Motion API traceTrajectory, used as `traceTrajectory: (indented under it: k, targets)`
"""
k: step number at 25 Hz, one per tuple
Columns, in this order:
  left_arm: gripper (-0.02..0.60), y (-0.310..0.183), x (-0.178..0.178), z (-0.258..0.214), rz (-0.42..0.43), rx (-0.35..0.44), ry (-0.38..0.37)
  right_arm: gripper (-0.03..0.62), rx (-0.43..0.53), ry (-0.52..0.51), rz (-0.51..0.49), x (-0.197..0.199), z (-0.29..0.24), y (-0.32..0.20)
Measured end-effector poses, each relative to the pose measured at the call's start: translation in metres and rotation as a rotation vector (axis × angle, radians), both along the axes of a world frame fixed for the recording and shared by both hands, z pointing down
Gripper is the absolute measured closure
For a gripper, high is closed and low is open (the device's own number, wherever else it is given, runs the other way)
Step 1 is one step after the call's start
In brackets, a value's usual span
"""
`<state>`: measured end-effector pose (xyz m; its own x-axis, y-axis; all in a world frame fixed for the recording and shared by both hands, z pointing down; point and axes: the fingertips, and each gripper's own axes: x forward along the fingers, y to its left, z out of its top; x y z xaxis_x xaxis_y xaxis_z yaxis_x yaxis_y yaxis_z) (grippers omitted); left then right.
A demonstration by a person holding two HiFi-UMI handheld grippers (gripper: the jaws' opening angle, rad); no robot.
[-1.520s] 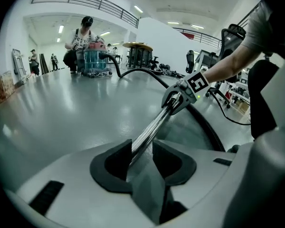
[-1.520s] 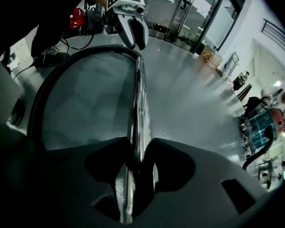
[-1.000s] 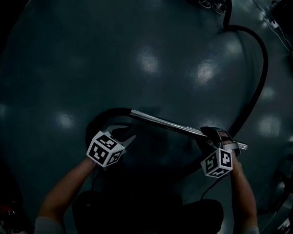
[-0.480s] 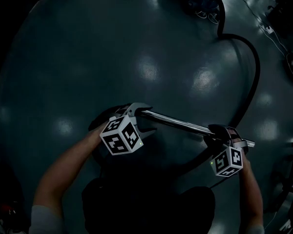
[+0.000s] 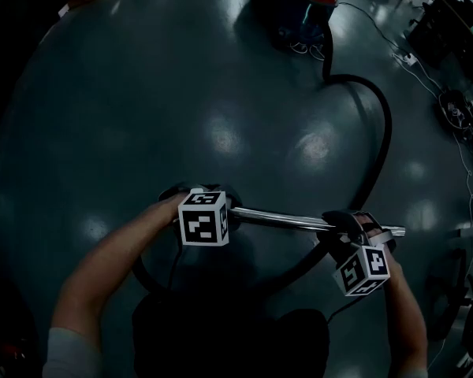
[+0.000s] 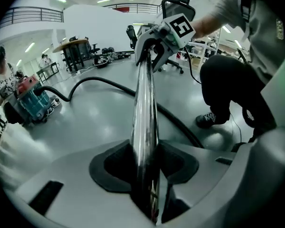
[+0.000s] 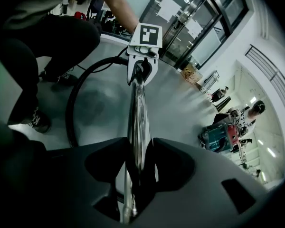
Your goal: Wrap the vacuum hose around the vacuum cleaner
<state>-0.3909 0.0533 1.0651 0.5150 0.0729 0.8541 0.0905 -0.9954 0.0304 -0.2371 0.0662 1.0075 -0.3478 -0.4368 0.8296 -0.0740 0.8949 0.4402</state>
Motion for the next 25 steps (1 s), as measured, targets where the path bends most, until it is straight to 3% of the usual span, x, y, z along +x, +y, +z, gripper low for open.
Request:
traceTrajectory:
  k: [4,8,13,19,25]
  targets:
    - [0.411,0.022,-0.003,-0.043,-0.005,-0.037,-0.023,0.419,-0.054,-0.011,-0.005,0.002,-0.037,0.014]
    - [0.411,0.033,0.005,-0.094,0.014,-0.023,-0.069,0.419,-0.219,-0.05,0.024,0.01,-0.078,0.028]
    - [0.411,0.065,0.02,-0.169,0.021,-0.041,-0.066,0.419,-0.334,-0.002,0.051,0.025,-0.133,0.06]
    - [0.411,0.098,0.032,-0.277,0.023,-0.071,-0.081,0.419,-0.357,0.015,0.053,0.037,-0.227,0.089]
    - [0.41,0.123,0.032,-0.379,-0.006,-0.045,-0.122,0.419,-0.32,0.023,0.069,0.034,-0.319,0.107]
